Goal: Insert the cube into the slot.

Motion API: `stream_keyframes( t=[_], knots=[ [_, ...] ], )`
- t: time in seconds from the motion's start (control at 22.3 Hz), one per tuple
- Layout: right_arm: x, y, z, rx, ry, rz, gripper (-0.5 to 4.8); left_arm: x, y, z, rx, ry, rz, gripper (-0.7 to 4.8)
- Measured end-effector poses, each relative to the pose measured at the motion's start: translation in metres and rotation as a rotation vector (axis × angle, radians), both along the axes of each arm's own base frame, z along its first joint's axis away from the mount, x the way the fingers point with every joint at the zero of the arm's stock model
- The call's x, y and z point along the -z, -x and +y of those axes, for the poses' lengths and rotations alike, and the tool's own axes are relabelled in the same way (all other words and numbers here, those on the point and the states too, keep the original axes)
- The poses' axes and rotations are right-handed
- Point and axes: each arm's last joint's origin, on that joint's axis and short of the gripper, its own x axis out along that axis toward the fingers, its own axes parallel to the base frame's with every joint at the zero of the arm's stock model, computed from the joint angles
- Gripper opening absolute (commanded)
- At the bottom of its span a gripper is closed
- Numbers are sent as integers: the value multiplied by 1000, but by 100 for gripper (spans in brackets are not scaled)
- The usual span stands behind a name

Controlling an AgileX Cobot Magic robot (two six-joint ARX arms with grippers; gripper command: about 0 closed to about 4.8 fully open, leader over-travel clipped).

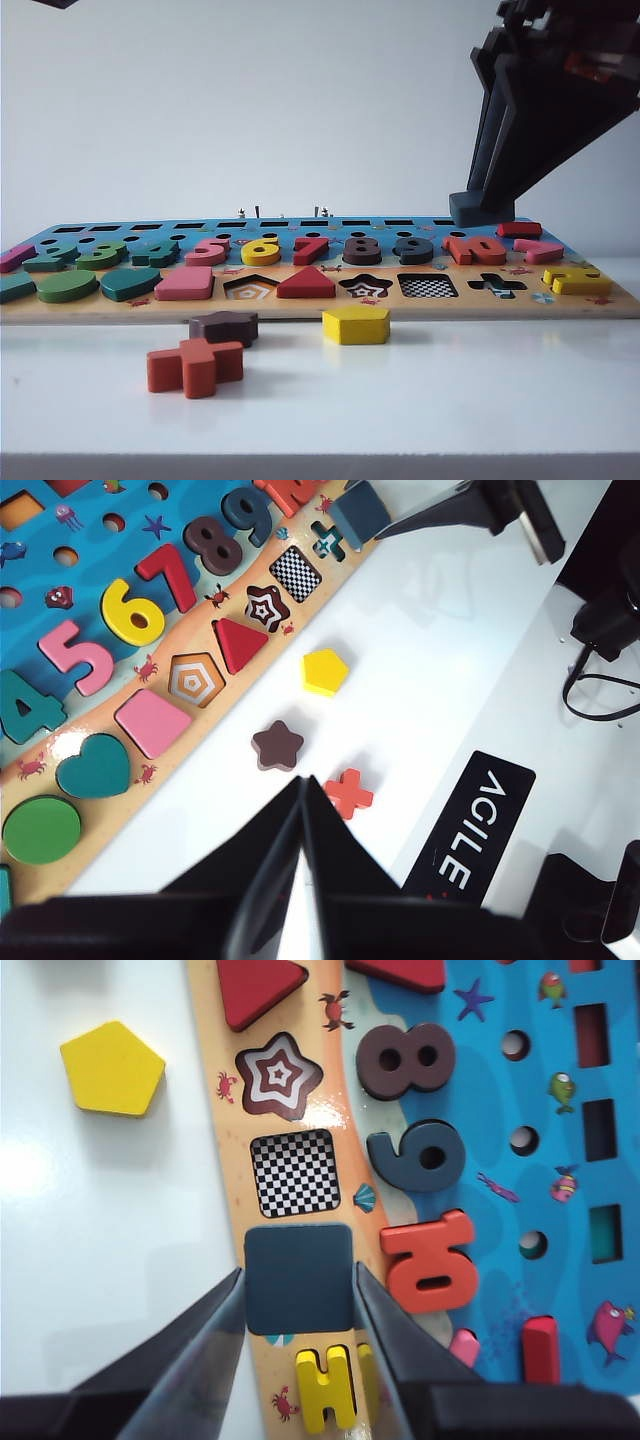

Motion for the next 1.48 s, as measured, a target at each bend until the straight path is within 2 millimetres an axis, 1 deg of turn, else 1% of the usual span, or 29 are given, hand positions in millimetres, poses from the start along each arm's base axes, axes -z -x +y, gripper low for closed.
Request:
stream_keyframes(
  t=[0.54, 0.81, 1.12, 1.48],
  knots=[
    [21, -17, 16, -20, 25, 22, 95, 0, 0, 0, 0, 0, 0, 20],
    [22, -20, 19, -32, 0, 18, 95, 0, 0, 0, 0, 0, 0, 20],
    [28, -23, 22, -31, 7, 28, 95, 0, 0, 0, 0, 0, 0, 20],
    [27, -24, 24, -41, -16, 25, 95, 0, 0, 0, 0, 0, 0, 20]
  ],
)
